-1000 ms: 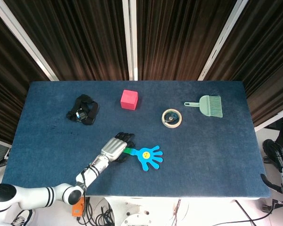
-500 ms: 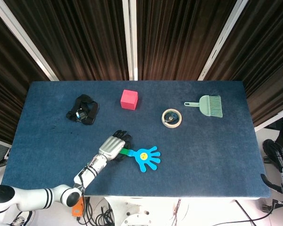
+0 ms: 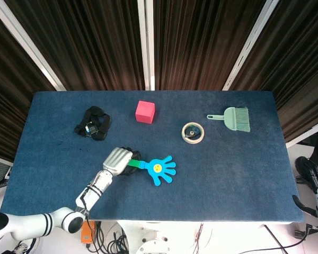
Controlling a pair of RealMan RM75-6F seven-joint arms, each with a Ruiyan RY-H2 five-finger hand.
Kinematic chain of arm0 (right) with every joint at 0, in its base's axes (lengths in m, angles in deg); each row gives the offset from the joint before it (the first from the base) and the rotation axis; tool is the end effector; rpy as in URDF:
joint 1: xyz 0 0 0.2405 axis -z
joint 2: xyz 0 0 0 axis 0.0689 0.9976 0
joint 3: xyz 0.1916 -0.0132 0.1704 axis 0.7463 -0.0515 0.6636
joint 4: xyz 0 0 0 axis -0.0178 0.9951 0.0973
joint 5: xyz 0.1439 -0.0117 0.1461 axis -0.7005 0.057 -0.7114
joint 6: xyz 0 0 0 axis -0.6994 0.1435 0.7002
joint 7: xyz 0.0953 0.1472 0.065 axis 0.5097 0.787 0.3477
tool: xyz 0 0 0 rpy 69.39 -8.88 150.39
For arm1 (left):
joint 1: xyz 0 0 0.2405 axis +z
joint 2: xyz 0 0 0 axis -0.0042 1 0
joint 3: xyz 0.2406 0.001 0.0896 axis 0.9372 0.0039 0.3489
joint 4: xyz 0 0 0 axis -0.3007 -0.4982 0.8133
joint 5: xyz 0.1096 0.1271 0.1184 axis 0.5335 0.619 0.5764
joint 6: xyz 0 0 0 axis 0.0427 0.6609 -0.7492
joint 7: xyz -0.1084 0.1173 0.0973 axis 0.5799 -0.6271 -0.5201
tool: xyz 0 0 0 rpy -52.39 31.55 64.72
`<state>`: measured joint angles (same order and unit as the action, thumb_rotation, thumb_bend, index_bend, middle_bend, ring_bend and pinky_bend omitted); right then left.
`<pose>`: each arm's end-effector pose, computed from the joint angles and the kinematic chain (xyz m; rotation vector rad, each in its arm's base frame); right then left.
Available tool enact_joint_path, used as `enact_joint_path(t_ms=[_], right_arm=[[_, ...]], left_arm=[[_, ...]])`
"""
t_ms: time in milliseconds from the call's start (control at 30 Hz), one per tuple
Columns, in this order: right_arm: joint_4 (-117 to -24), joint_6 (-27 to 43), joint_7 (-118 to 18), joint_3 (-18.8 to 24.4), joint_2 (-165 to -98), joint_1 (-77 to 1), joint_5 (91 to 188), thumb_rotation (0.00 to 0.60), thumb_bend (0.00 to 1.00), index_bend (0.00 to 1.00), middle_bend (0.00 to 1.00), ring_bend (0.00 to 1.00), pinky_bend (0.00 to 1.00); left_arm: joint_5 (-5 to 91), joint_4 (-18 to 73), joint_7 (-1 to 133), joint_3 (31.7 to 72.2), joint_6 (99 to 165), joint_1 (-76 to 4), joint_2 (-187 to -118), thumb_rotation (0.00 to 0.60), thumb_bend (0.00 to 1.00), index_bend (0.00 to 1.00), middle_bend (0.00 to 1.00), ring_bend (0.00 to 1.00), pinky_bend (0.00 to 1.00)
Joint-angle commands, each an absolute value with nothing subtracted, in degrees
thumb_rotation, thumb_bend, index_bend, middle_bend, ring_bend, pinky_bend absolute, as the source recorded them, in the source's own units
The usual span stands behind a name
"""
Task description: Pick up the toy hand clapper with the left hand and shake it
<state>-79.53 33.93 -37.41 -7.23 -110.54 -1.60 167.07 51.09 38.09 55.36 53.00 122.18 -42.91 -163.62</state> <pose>-0.3507 -0.1736 0.1919 1.3336 -0.9603 0.9081 -0.1183 0.3528 -0.0688 -1.9603 -1.0861 -1.0344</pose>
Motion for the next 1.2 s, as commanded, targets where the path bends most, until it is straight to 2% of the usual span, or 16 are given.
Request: enact_joint_path(t_ms=[33,200,333,400,567,667,833,967,1067,1200], right_arm=[[-79.63,33.95,-37.45,-7.23,-110.51,-1.62,167.14,0.6,0.2,0.0,0.0,0.0,0.0],[-80.13,34.02,-37.74,-7.3,-110.31,-1.63,167.38,0.6,0.19,0.0,0.0,0.0,0.0],[-80.31,33.95,-37.92,-7.29,-110.25,-1.63,167.28,0.6,0.2,0.0,0.0,0.0,0.0],[-80.32,33.89,-37.95,-7.26,-110.25,-1.63,167.19,0.6,0.21,0.0,0.0,0.0,0.0],[-80.39,33.71,-37.97,-7.24,-110.2,-1.66,167.05,0.6,0.21,0.0,0.0,0.0,0.0],[-80.41,33.71,-38.0,-7.2,-110.19,-1.66,166.99,0.6,0.21,0.0,0.0,0.0,0.0],[-80.43,33.64,-37.9,-7.09,-110.14,-1.7,166.82,0.6,0.22,0.0,0.0,0.0,0.0],[-80.33,33.39,-37.76,-7.12,-110.15,-1.74,166.69,0.6,0.22,0.0,0.0,0.0,0.0],[-80.16,33.21,-37.68,-7.11,-110.2,-1.76,166.55,0.6,0.22,0.0,0.0,0.0,0.0],[-80.14,32.71,-37.71,-7.16,-110.39,-1.99,166.54,0.6,0.22,0.0,0.0,0.0,0.0]], left_arm=[[51.58,38.8,54.82,53.49,121.7,-42.71,-162.21,0.6,0.36,0.72,0.7,0.54,0.68],[50.87,39.7,53.47,54.17,119.64,-43.12,-160.39,0.6,0.36,0.72,0.77,0.74,0.8],[48.72,40.31,52.06,54.66,117.29,-43.57,-159.06,0.6,0.36,0.69,0.8,0.84,0.86],[47.56,40.77,51.27,54.98,116.13,-43.83,-158.44,0.6,0.36,0.65,0.82,0.88,0.89],[44.63,42.01,49.33,55.46,113.5,-44.86,-157.08,0.6,0.33,0.47,0.84,0.91,0.9],[43.59,42.55,49.22,55.25,113.32,-45.1,-157.05,0.6,0.31,0.43,0.86,0.92,0.91],[41.0,43.82,50.54,53.76,113.94,-45.13,-157.5,0.6,0.31,0.43,0.91,0.94,0.92],[39.27,44.24,50.76,53.18,114.56,-45.19,-158.1,0.6,0.31,0.5,0.92,0.94,0.92],[38.11,44.98,51.35,52.82,114.66,-45.23,-158.67,0.6,0.3,0.53,0.91,0.93,0.91],[36.73,46.24,51.68,51.77,115.27,-45.81,-160.51,0.6,0.3,0.53,0.86,0.87,0.88]])
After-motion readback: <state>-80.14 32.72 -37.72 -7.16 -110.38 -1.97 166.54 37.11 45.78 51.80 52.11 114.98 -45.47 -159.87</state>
